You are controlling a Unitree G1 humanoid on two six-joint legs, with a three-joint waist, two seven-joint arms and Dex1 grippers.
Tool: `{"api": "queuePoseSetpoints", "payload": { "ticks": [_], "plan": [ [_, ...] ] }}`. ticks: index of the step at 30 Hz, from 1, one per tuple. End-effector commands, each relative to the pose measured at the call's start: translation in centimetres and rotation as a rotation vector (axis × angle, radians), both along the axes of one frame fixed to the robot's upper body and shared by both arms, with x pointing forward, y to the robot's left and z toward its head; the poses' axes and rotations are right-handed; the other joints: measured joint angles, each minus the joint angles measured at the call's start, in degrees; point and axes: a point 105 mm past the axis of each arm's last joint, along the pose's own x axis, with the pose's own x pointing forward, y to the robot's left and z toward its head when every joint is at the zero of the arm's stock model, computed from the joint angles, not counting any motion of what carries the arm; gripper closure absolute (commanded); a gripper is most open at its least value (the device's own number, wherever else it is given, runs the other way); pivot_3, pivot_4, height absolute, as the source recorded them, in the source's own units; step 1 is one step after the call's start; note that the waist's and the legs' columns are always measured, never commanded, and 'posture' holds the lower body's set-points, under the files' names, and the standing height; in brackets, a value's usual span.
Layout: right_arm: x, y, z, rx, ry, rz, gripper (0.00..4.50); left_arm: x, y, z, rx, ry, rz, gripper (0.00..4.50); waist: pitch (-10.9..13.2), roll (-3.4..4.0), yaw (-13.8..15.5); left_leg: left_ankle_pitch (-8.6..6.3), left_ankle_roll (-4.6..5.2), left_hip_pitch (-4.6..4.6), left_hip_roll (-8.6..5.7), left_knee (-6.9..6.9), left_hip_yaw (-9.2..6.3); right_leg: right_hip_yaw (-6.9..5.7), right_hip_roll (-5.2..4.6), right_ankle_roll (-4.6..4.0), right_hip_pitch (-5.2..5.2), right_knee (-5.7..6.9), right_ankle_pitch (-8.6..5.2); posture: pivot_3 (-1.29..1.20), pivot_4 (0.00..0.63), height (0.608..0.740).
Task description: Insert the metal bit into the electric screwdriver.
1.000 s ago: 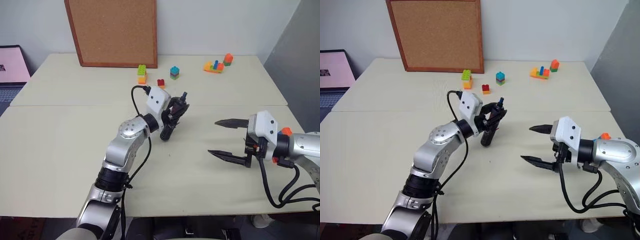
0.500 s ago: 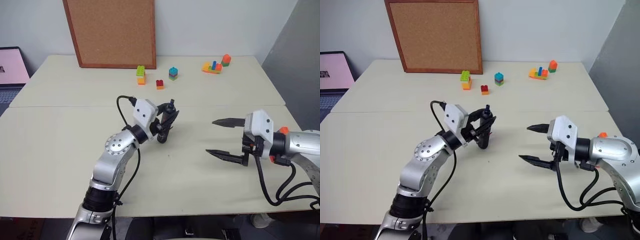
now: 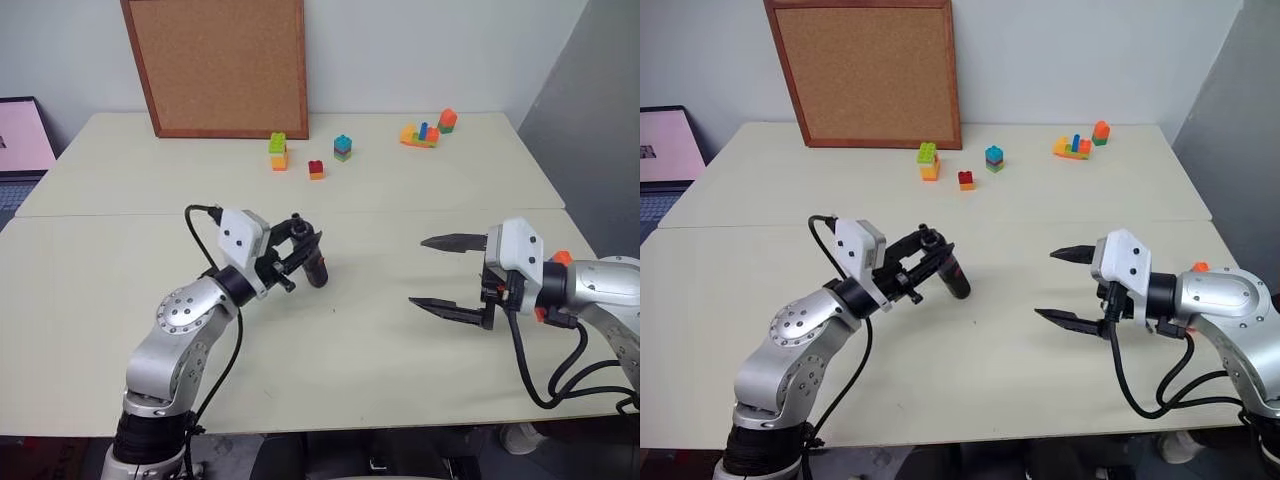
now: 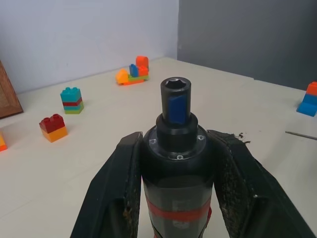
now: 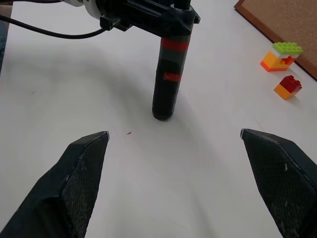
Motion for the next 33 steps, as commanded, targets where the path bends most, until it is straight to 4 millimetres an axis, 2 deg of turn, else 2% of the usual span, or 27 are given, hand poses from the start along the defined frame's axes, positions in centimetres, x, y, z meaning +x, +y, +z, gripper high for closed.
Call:
{"api": "queuePoseSetpoints", "payload": {
  "ticks": [1,23,33],
  "plan": [
    [0.1,0.3,0.7,0.001,-0.045,0.022,0.00,0.2,0.5,-0.5,0.054,-0.001,0.049,2.85,0.0,0.00,0.0,0.00,0.00,-0.01,0.00,0.00,0.00,-0.01,0.00,0.00,0.00,-0.02,0.00,0.00,0.150,0.740],
    [0.4,0.1,0.5,-0.018,-0.058,0.017,0.00,0.1,0.2,-0.6,0.090,-0.074,0.028,2.85,0.0,0.00,0.0,0.00,0.00,-0.02,0.01,-0.03,0.00,-0.01,-0.01,0.00,0.00,-0.05,0.00,0.00,0.150,0.740],
    [0.6,0.0,0.6,-0.024,-0.067,0.009,0.00,0.1,-0.5,0.3,0.104,-0.159,-0.008,2.85,0.0,0.00,0.0,0.00,0.00,-0.04,0.00,-0.05,0.01,-0.04,-0.01,0.00,-0.01,-0.07,0.00,0.00,0.150,0.740]
  ]
}}
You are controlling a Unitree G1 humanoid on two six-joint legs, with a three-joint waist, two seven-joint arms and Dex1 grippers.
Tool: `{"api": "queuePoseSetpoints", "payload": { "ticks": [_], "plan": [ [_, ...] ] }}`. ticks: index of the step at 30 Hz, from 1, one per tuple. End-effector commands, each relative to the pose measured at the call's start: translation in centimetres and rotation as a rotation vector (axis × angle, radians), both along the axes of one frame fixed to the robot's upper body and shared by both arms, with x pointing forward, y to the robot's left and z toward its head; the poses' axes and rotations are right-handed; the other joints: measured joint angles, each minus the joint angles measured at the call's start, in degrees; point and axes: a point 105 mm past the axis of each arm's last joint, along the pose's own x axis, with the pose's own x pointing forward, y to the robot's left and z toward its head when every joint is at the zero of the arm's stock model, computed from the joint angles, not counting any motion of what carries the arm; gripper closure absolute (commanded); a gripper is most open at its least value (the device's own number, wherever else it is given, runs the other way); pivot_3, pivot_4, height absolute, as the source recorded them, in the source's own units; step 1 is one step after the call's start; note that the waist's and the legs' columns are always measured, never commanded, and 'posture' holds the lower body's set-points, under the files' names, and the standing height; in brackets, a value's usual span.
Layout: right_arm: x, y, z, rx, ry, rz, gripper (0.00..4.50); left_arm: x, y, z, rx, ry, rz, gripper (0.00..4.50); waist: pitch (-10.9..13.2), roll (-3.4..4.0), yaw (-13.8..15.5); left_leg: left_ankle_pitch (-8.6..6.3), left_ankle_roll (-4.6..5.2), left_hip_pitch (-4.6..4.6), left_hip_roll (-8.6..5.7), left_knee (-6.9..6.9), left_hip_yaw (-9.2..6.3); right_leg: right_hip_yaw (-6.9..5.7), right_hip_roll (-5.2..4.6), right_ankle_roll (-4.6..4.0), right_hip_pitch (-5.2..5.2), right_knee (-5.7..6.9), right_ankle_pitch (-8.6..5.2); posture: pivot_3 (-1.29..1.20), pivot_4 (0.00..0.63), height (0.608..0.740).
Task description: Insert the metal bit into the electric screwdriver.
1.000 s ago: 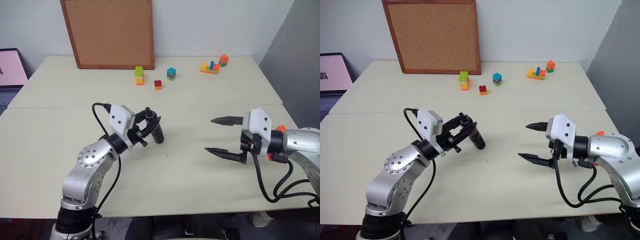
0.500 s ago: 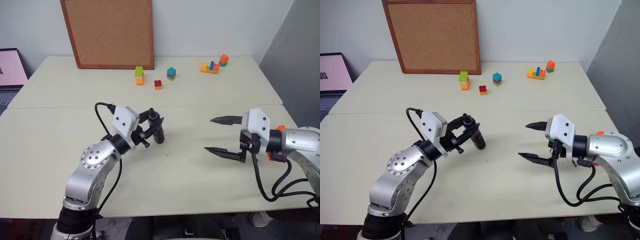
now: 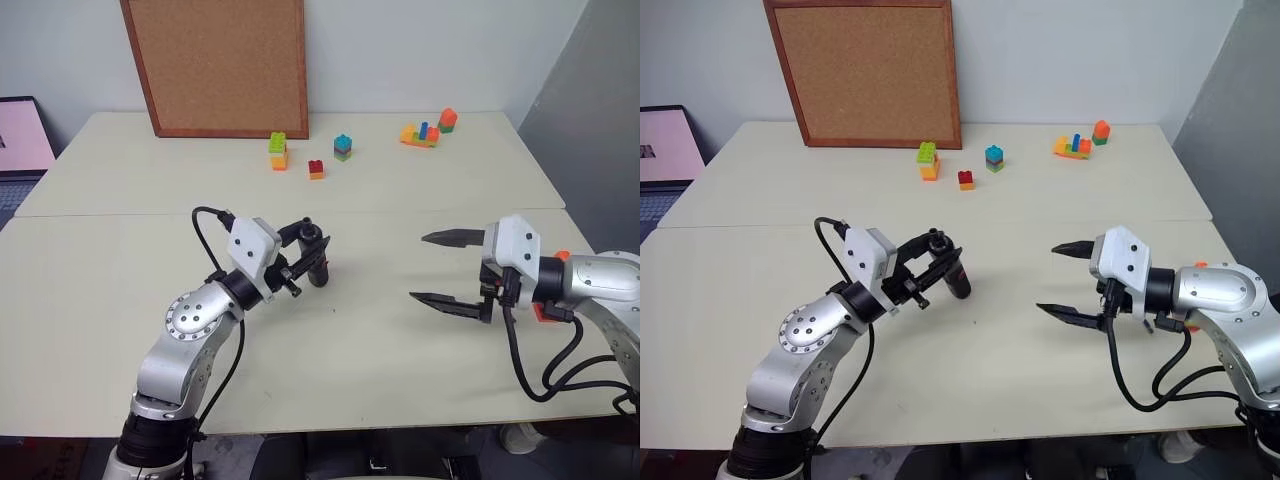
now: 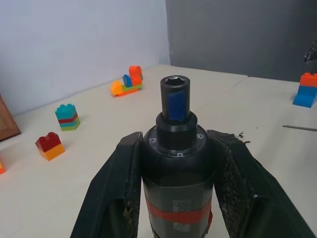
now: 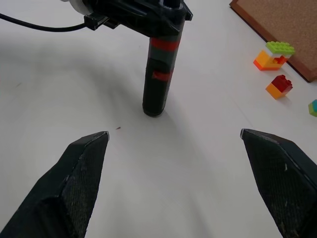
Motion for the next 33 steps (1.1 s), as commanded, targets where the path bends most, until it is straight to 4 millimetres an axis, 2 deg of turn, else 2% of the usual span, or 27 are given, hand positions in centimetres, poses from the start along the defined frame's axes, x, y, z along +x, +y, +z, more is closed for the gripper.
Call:
{"api": "queuePoseSetpoints", "payload": {
  "ticks": [1,33],
  "plan": [
    [-0.01,0.10,0.50,0.002,-0.031,0.011,0.00,0.42,0.64,0.59,0.040,-0.054,0.036,2.85,0.0,0.00,0.0,0.00,0.00,-0.01,0.00,0.00,0.00,0.00,0.00,0.00,0.00,0.00,0.00,0.00,0.150,0.740],
    [-0.06,-0.21,-0.07,-0.025,-0.010,0.018,0.00,0.30,0.52,0.49,0.040,-0.062,0.057,2.85,0.0,0.00,0.0,0.00,0.00,-0.06,0.02,-0.06,-0.01,-0.04,-0.01,0.00,-0.02,-0.14,0.00,0.00,0.150,0.740]
  ]
}}
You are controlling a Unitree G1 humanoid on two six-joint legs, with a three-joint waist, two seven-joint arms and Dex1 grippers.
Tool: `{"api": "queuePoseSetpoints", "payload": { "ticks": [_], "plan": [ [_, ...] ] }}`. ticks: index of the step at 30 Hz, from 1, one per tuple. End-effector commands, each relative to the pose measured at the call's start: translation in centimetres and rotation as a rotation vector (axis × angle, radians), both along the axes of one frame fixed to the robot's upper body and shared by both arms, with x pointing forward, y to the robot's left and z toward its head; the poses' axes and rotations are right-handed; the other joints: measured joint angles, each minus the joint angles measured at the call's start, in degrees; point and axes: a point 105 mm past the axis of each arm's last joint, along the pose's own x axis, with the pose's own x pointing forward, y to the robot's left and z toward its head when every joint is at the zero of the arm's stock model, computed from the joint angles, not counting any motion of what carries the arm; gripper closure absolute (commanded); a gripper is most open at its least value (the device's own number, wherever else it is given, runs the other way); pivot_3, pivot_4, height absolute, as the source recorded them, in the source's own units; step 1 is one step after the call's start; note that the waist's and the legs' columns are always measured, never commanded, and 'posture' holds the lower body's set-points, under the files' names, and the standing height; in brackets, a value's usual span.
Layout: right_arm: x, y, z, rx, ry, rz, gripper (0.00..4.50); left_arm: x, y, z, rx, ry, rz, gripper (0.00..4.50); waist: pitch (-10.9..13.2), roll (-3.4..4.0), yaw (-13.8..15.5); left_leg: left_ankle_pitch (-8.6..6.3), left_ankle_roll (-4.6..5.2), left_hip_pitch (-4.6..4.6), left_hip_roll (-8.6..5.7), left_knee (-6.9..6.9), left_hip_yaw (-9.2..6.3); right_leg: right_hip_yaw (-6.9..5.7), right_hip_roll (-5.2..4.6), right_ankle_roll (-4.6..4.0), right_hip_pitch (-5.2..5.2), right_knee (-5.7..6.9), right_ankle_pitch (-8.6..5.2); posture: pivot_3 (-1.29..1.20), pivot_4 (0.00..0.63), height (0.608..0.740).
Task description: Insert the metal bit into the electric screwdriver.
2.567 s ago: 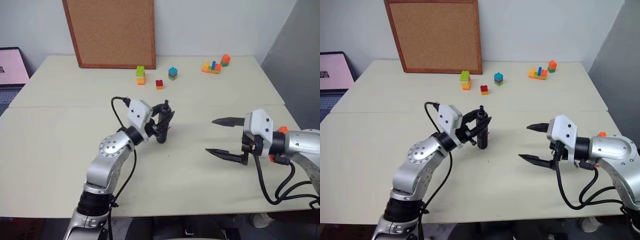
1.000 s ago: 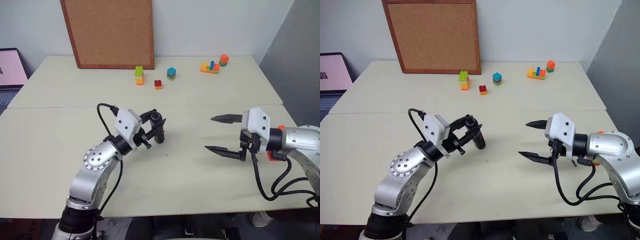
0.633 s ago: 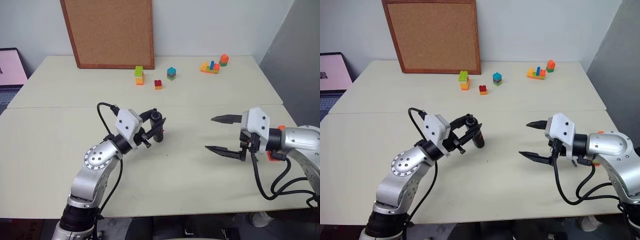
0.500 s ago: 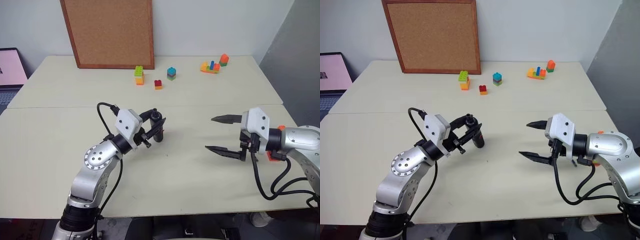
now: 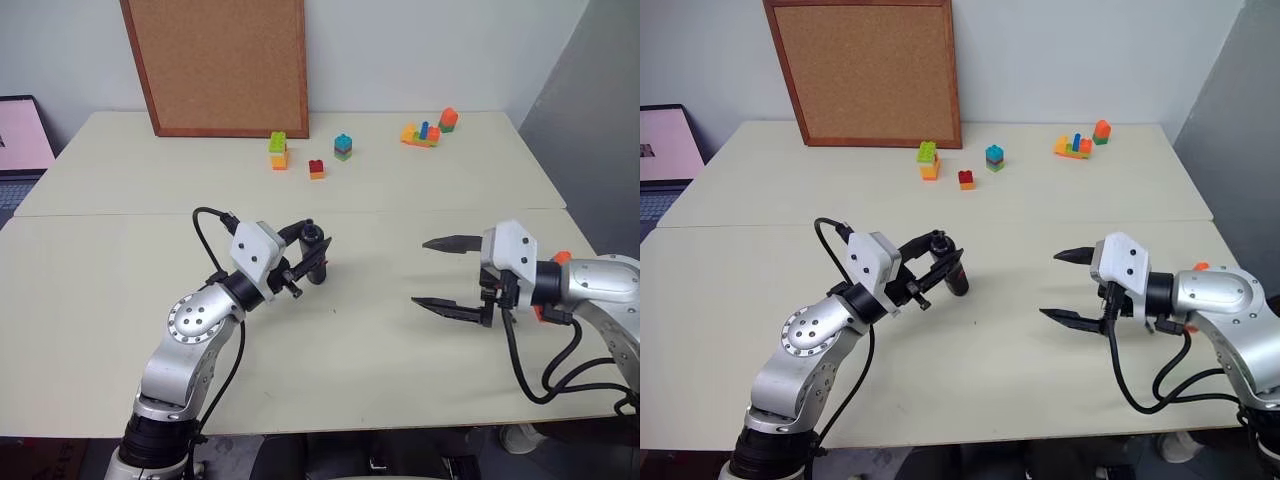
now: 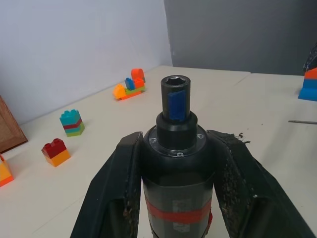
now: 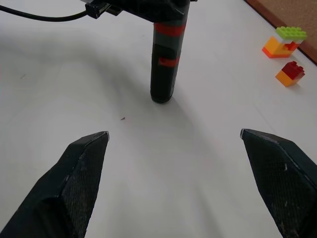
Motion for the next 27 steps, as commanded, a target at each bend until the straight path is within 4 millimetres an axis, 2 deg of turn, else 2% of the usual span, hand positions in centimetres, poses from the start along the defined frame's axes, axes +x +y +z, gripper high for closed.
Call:
{"api": "queuePoseSetpoints", "payload": {
  "ticks": [1,8,14,19,23,25,27],
  "plan": [
    [-0.2,0.1,1.0,-0.012,-0.058,0.017,0.00,0.3,0.5,0.5,0.014,-0.029,0.042,2.85,0.0,0.00,0.0,0.00,0.00,0.00,0.00,0.00,0.00,0.00,0.00,0.00,0.00,-0.01,0.00,0.00,0.150,0.740],
    [-0.2,-0.7,0.9,-0.031,-0.058,-0.026,0.00,0.4,-0.3,1.3,0.002,-0.049,0.009,2.85,0.0,-0.01,0.1,0.00,0.00,-0.03,0.00,0.00,0.00,-0.01,-0.01,0.00,-0.01,-0.06,0.00,0.00,0.150,0.740],
    [-0.4,-2.0,1.1,-0.036,-0.055,-0.097,0.00,0.8,-1.7,2.8,-0.020,-0.097,-0.043,2.85,0.0,-0.02,0.5,0.00,0.00,-0.09,-0.03,0.01,0.01,-0.02,-0.03,0.02,-0.14,-0.13,0.01,0.00,0.150,0.740],
    [-0.2,-3.9,1.2,-0.053,-0.056,-0.222,0.00,1.1,-3.8,5.1,-0.085,-0.144,-0.115,2.85,0.0,-0.02,1.1,0.00,0.00,-0.23,-0.03,0.01,0.01,-0.03,-0.04,0.04,-0.15,-0.32,0.02,0.00,0.150,0.740],
    [0.0,-6.2,1.3,-0.060,-0.002,-0.356,0.00,1.0,-5.5,6.9,-0.149,-0.170,-0.176,2.85,0.0,-0.02,1.3,0.00,-0.01,-0.38,-0.02,0.00,0.01,-0.03,-0.07,0.24,-0.12,-0.68,0.14,0.00,0.150,0.740],
    [0.2,-7.5,1.0,-0.070,0.046,-0.444,0.00,0.7,-6.3,7.2,-0.145,-0.183,-0.221,2.85,0.0,-0.02,1.3,0.00,-0.01,-0.42,-0.05,0.01,0.02,0.06,-0.07,0.26,-0.12,-0.78,0.15,0.00,0.150,0.740],
    [0.5,-9.1,0.5,-0.070,0.133,-0.560,0.00,0.8,-6.7,6.3,-0.120,-0.178,-0.247,2.85,0.0,-0.01,1.2,0.01,-0.01,-0.42,-0.08,0.01,0.02,0.14,-0.08,0.28,-0.12,-0.79,0.15,0.00,0.150,0.740]
  ]
}}
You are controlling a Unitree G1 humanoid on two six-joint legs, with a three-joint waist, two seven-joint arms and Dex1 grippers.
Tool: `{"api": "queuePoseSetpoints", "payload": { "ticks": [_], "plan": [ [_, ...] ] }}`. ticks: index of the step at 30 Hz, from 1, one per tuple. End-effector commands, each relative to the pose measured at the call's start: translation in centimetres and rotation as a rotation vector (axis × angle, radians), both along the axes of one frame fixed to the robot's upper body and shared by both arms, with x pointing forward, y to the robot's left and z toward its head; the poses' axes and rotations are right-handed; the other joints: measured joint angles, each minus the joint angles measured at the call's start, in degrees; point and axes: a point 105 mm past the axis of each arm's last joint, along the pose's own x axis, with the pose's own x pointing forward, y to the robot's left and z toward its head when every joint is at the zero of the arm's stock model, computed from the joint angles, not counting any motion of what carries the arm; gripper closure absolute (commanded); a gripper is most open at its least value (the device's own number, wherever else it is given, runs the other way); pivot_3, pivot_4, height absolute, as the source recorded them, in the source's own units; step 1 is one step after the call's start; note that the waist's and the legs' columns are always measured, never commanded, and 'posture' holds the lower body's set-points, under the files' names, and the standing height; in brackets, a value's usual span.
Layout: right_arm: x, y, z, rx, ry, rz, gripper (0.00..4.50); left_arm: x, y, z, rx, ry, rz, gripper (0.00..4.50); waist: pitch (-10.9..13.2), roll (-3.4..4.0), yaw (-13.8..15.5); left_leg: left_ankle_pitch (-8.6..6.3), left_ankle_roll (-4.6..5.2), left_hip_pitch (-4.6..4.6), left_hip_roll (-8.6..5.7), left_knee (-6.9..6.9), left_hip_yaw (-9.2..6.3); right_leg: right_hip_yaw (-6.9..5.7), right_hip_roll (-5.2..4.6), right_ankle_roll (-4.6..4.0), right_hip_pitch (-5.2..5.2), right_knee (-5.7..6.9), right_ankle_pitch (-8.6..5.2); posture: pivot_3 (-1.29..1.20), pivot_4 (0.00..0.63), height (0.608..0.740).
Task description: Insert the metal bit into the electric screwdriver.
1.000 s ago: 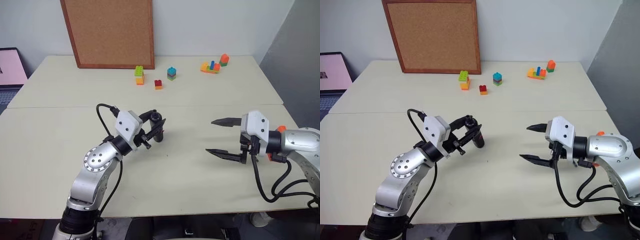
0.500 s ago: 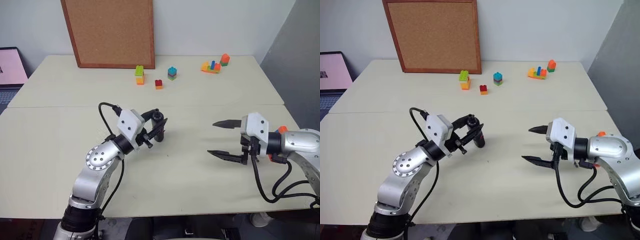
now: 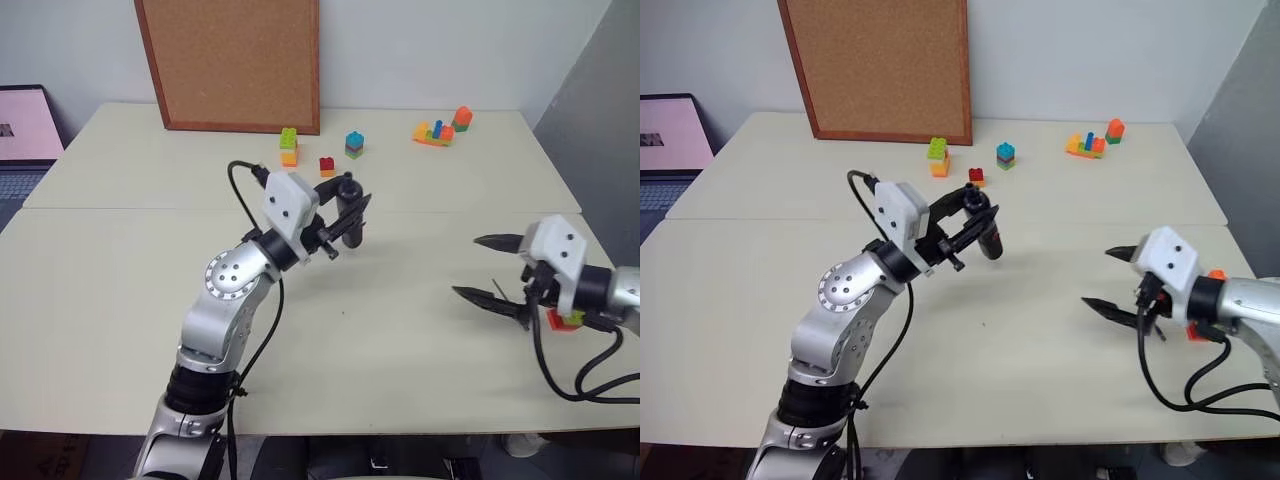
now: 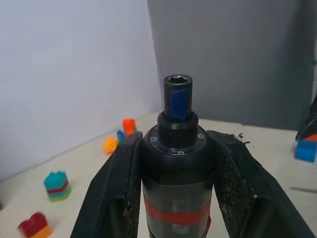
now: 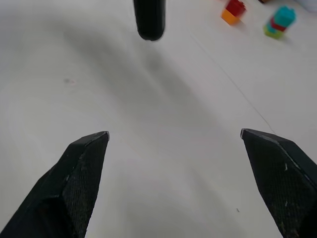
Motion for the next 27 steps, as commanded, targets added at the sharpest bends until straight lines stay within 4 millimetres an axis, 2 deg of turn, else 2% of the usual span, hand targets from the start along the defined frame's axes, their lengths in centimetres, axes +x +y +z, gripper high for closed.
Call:
{"api": "queuePoseSetpoints", "payload": {
  "ticks": [1,3,5,10,14,18,27],
  "plan": [
    [0.3,-2.9,0.1,0.008,0.098,-0.215,0.00,-0.8,-1.1,0.3,0.009,-0.057,-0.075,2.85,0.0,0.00,0.0,0.00,0.00,0.00,-0.01,0.00,0.01,0.01,0.00,0.00,0.00,-0.01,0.00,0.00,0.150,0.740],
    [1.1,-4.4,-0.4,0.028,0.134,-0.332,0.00,-0.6,-1.2,-0.4,0.019,-0.054,-0.074,2.85,0.0,0.00,0.0,0.00,0.00,0.00,-0.02,0.00,0.02,-0.01,0.00,0.00,0.00,-0.01,0.00,0.00,0.150,0.740],
    [1.4,-5.0,-0.9,0.043,0.164,-0.387,0.00,-0.5,-1.3,-0.6,0.016,-0.049,-0.073,2.85,0.0,0.00,-0.1,0.00,0.01,0.02,-0.02,0.02,0.03,0.00,0.00,0.03,0.00,0.01,0.02,0.00,0.150,0.740],
    [2.5,-6.8,-3.6,0.074,0.303,-0.534,0.00,-1.1,-1.8,-1.8,0.002,-0.017,-0.082,2.85,0.0,0.01,-0.2,-0.01,0.02,0.02,-0.03,0.02,0.10,-0.04,0.01,0.04,0.00,0.04,0.03,0.00,0.150,0.740],
    [3.1,-7.0,-5.5,0.062,0.409,-0.558,0.00,-1.5,-1.8,-2.3,-0.001,-0.005,-0.075,2.85,0.0,0.03,-0.3,-0.01,0.03,0.00,-0.01,0.00,0.12,-0.01,0.01,0.04,-0.02,0.02,0.03,0.00,0.150,0.740],
    [3.7,-7.7,-6.5,0.028,0.445,-0.576,0.00,-1.5,-2.0,-2.3,-0.003,-0.006,-0.069,2.85,0.0,0.05,-0.3,-0.01,0.04,-0.02,-0.02,0.02,0.12,-0.03,0.04,0.04,-0.03,0.04,0.03,0.00,0.150,0.740],
    [3.6,-7.2,-8.0,-0.011,0.540,-0.560,0.00,-1.4,-1.9,-2.4,-0.008,-0.009,-0.046,2.85,0.0,0.06,-0.3,-0.01,0.04,-0.04,-0.02,0.03,0.13,-0.03,0.05,0.05,-0.02,0.02,0.04,0.00,0.150,0.740]
  ]
}}
